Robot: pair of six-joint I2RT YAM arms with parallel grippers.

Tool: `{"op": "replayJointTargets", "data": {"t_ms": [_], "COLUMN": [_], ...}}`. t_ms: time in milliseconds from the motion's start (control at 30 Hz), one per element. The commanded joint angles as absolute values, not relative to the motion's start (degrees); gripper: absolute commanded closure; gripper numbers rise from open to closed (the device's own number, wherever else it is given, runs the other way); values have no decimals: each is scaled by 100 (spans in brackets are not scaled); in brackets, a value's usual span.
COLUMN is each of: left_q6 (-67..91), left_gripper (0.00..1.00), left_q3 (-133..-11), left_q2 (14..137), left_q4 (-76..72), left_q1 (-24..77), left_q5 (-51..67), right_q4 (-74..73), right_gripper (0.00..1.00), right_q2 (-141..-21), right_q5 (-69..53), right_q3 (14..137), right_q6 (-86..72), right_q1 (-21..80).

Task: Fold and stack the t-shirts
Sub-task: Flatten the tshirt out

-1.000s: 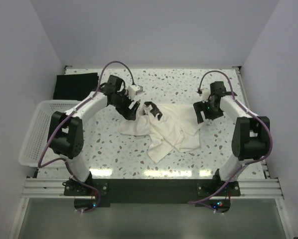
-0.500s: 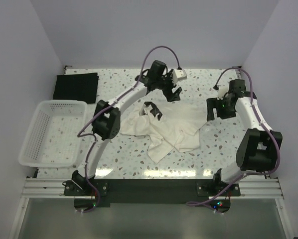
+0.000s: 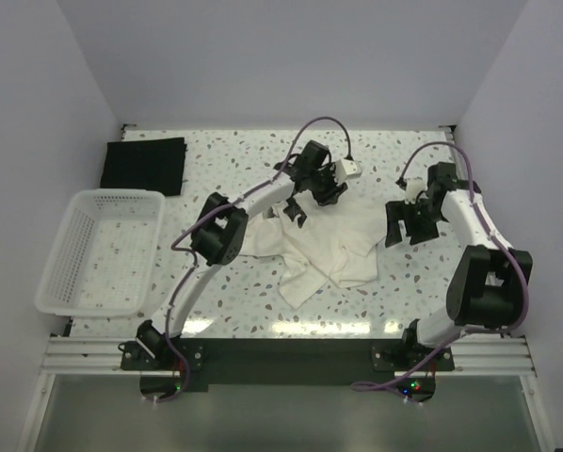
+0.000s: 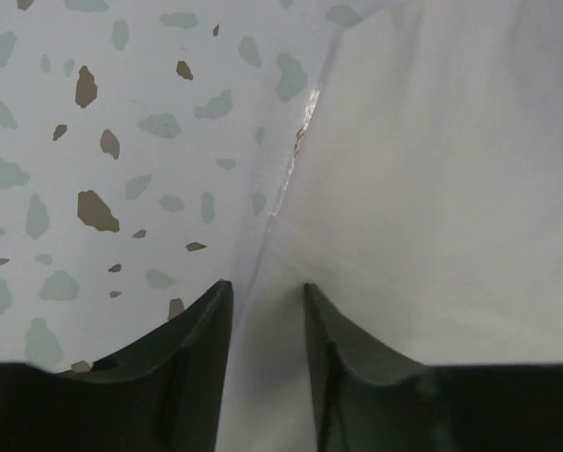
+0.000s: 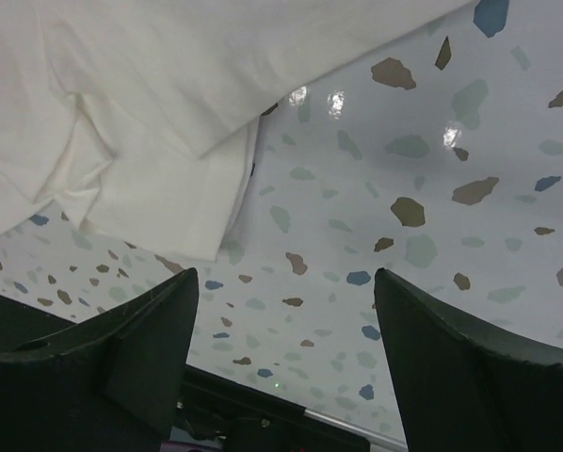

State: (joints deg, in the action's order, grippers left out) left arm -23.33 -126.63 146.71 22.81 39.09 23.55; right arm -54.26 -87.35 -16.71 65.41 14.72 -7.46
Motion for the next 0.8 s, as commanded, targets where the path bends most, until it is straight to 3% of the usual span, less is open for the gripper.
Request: {"op": "replayJointTargets", "data": {"t_ms": [0,233,567,667,767], "left_q6": [-2759,-2585,-1960,-1837,-1811], "left_gripper": [64,99,100,100,100], "left_q3": [-12718,-11981,-11435,-11312,-11136], "left_q2": [14581,14248,13747,13685,13597], "left_q4": [2671,3295,3367,3322,3314], "left_q1": [3859,3358,2856,2848,2804], "left_q5": [1865,1749,2179,2241,2232], "right_q4": [-5449,-5089,-4238,-4079,-4113], "right_gripper": [22,30,40,53,81], "right_q2": [-9105,-9650,-10599,-10968,-11170], "right_q5": [-1907,-2066,-1855,-1661,-1591], "right_q3": [6627,6645,6679,6907,7118], "right_q6": [1477,1231,853,739,694], "right_q1": [-729,-344,553,563,545]}}
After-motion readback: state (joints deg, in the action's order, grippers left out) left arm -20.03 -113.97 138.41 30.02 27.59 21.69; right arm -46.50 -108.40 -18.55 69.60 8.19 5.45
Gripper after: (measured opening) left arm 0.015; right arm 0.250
